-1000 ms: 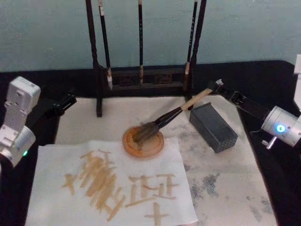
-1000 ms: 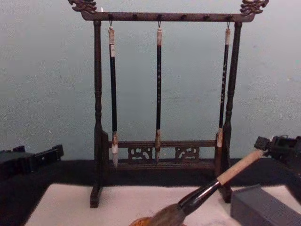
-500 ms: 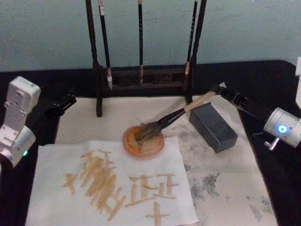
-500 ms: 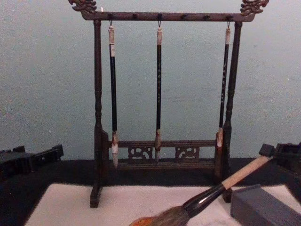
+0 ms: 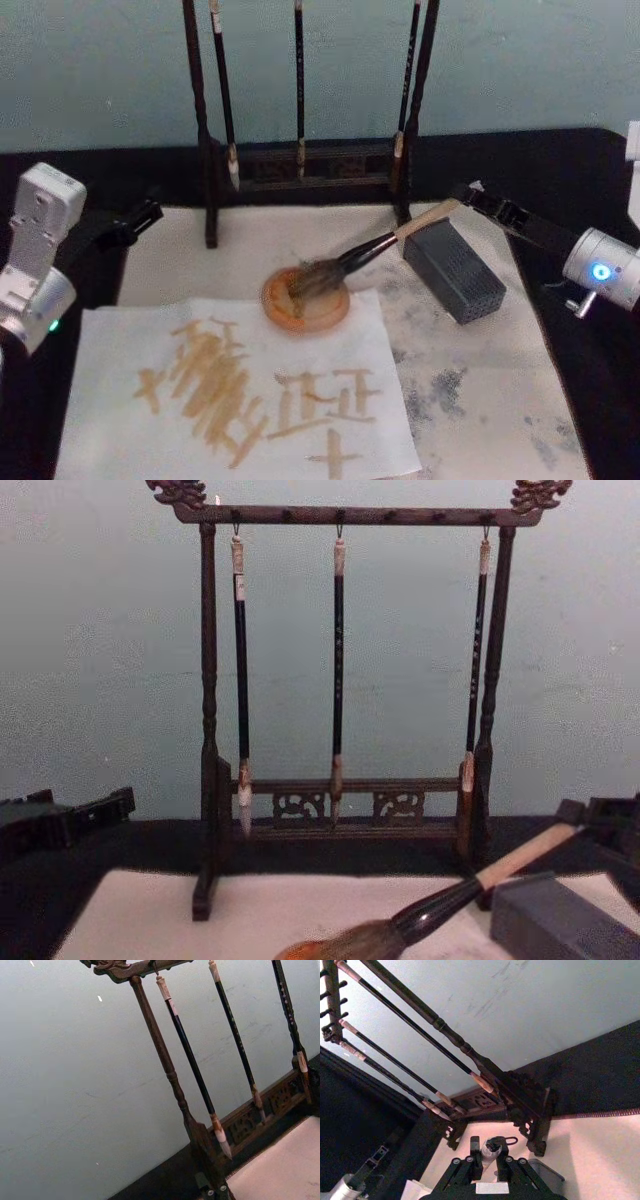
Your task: Pick up the brush from the inkstone, write on the paper, then place the brush back to its original position.
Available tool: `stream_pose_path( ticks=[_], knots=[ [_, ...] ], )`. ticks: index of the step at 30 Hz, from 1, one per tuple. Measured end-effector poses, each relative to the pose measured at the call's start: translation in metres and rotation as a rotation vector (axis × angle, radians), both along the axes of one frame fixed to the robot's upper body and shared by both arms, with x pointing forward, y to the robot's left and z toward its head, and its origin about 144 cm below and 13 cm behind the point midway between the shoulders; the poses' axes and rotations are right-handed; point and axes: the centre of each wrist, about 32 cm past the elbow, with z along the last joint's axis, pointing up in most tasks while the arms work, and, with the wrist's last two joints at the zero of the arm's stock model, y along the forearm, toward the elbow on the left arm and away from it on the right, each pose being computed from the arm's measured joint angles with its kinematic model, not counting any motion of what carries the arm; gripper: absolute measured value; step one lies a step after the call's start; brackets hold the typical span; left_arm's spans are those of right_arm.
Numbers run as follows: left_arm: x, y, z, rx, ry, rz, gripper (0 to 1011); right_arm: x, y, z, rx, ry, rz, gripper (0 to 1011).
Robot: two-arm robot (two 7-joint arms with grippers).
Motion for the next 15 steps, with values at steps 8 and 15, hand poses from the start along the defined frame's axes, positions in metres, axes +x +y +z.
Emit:
stream_pose_path(
  ticks=[8,15],
  knots=[
    [0.0000,0.0000,0.0000,0.000,0.000,0.000,1002,-0.0003,0.0001,-0.0004,0.000,-0.001,0.001,176],
    [0.0000,0.0000,0.0000,0.000,0.000,0.000,1002,-0.0005,0.0001,-0.0006,-0.002,-0.001,0.001,238]
  ],
)
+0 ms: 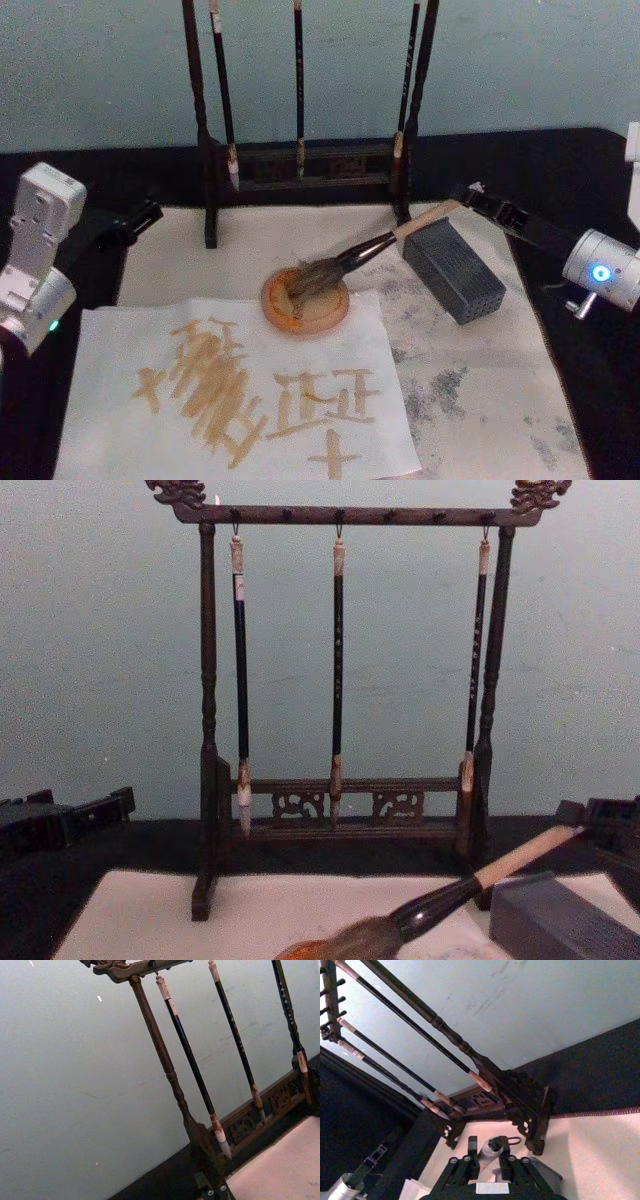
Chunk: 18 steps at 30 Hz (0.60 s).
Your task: Pick up the brush from the inkstone, write on the paper, then place the brush back to its original position.
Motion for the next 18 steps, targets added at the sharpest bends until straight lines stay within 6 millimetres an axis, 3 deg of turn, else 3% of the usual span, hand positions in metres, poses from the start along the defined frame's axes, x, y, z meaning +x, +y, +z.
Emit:
stream_pose_path(
  ticks=[18],
  knots=[
    [0.000,0.000,0.000,0.000,0.000,0.000,1002,-0.011,-0.001,0.004,-0.038,0.014,-0.033,865]
  ],
)
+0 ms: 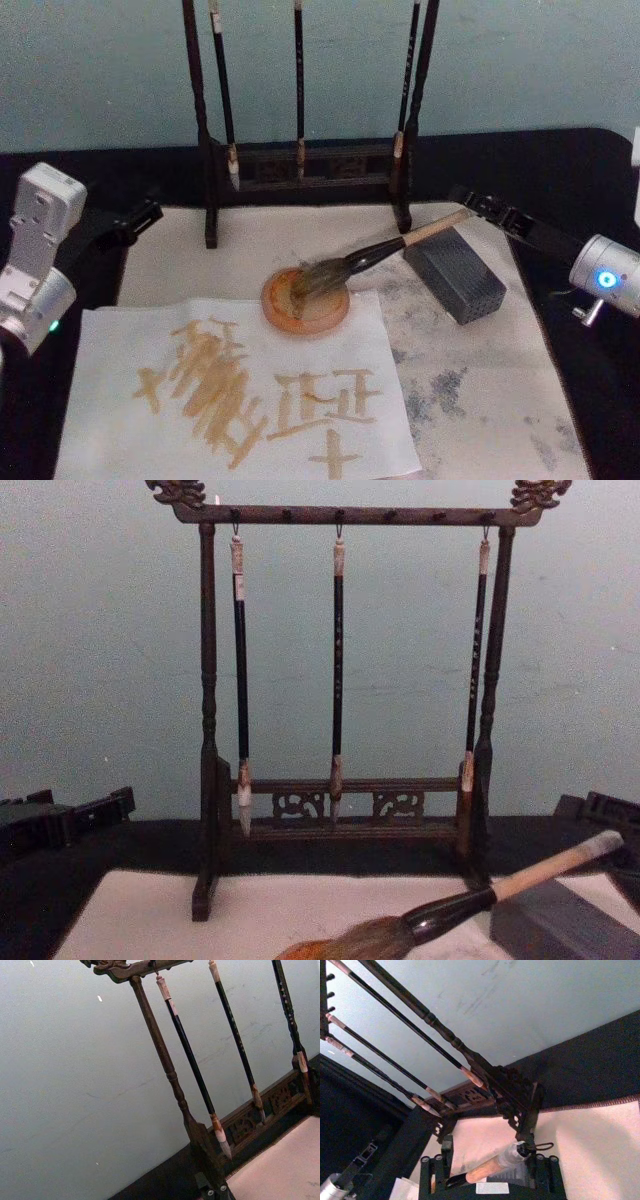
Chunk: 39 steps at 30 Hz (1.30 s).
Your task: Pick up the brush from the inkstone, write on the paper, then place the brush back to its original position.
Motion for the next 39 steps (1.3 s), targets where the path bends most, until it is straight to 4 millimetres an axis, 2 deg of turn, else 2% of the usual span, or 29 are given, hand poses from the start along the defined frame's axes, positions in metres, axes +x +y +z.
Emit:
stream_pose_path(
  ticks=[2,4,7,22,39],
  knots=[
    [0.000,0.000,0.000,0.000,0.000,0.000,1002,-0.002,0.001,0.000,-0.011,0.005,-0.003,890],
    [0.000,0.000,0.000,0.000,0.000,0.000,1002,-0.005,0.001,0.001,-0.022,0.011,-0.006,973],
    [0.000,0.000,0.000,0.000,0.000,0.000,1002,-0.007,0.002,0.000,-0.030,0.017,-0.007,1006],
    [0.000,0.000,0.000,0.000,0.000,0.000,1002,-0.033,0.011,0.006,-0.130,0.040,-0.043,1008],
    [0.000,0.000,0.000,0.000,0.000,0.000,1002,-0.053,0.007,0.016,-0.241,0.048,-0.078,1008]
  ],
)
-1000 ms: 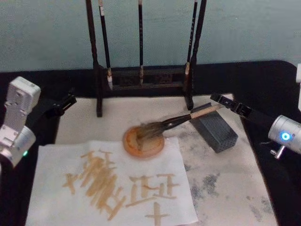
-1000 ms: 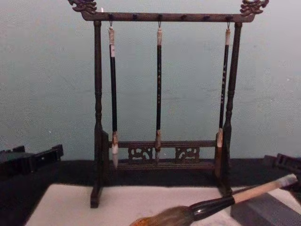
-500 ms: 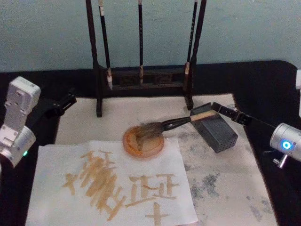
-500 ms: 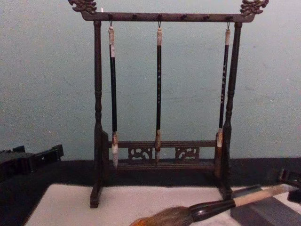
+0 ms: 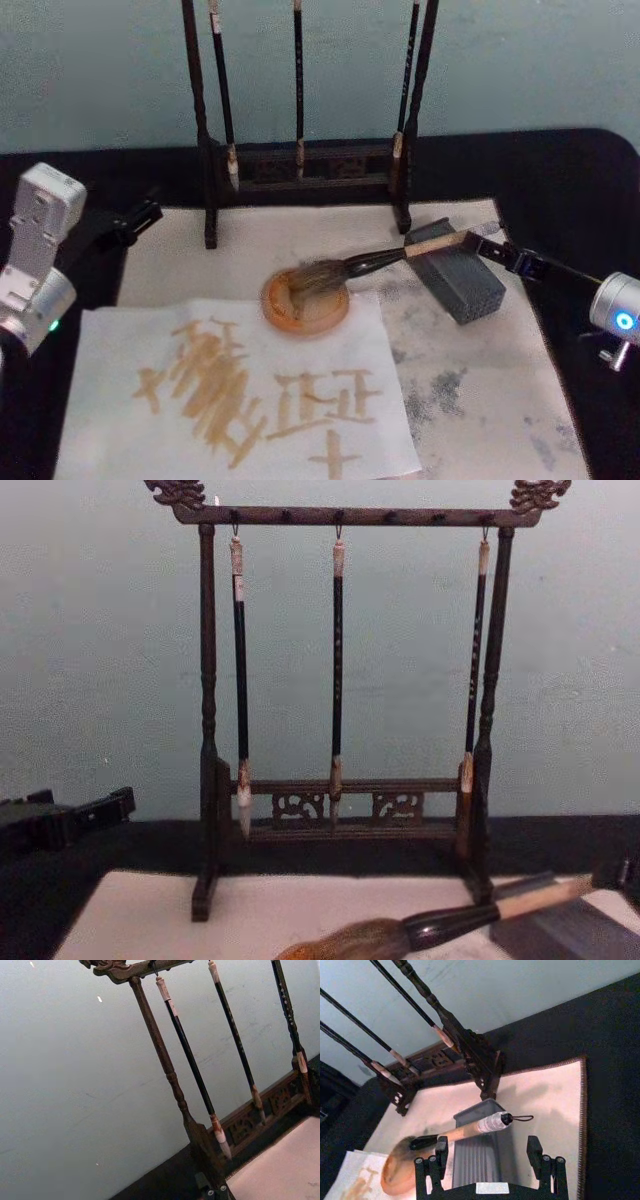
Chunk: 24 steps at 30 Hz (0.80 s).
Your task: Pick up the brush from the inkstone, write on the paper, then place the brush back to its original position.
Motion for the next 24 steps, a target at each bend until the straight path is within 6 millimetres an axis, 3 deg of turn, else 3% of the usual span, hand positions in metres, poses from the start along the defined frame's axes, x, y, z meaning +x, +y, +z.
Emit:
stream_pose_path(
  ticks=[15,24],
  knots=[
    [0.000,0.000,0.000,0.000,0.000,0.000,1002,-0.022,0.002,0.025,-0.220,-0.096,0.000,1008],
    [0.000,0.000,0.000,0.000,0.000,0.000,1002,-0.045,0.008,0.042,-0.351,-0.214,0.024,1008]
  ],
)
